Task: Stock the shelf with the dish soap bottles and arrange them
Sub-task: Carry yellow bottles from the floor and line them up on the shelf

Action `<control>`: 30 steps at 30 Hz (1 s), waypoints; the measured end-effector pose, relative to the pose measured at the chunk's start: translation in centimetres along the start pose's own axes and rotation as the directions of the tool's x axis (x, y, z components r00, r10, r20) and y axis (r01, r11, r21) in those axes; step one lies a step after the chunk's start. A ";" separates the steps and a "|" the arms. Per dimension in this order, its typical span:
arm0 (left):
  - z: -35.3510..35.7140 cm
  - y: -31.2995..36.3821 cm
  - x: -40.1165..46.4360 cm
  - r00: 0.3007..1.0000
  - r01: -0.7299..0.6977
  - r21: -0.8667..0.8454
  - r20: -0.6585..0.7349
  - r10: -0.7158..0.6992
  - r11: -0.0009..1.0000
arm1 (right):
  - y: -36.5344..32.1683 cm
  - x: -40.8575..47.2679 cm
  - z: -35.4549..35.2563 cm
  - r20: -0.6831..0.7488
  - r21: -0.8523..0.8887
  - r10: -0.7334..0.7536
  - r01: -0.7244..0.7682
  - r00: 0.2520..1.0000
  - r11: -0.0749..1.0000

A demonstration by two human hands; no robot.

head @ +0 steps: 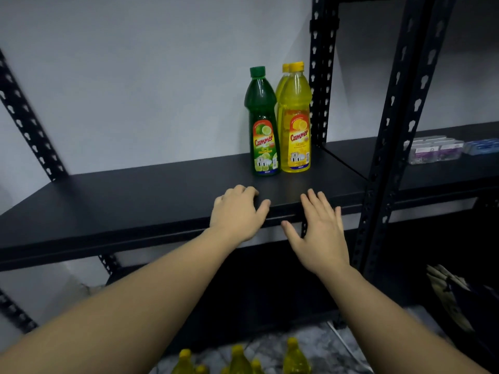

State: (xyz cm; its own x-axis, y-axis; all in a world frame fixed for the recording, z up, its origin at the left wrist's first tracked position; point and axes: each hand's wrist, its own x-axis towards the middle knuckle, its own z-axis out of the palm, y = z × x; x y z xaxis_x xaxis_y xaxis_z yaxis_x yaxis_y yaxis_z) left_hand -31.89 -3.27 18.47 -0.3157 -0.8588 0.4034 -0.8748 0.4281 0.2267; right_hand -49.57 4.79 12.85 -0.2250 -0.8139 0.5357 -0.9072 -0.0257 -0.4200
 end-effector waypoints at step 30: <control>13.2 -15.1 -32.7 0.631 0.691 0.064 0.434 -0.643 0.720 | -4.8 -25.4 17.6 0.679 -0.127 0.270 -0.254 0.682 0.959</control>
State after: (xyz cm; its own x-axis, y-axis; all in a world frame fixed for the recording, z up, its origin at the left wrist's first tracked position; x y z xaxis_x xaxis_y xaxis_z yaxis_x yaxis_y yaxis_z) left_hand -13.19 14.65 -9.89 0.2045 -0.9392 -0.2757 -0.8717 -0.3029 0.3852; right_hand -33.28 15.31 -11.66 -0.1571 -0.9566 -0.2454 -0.8579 0.2553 -0.4459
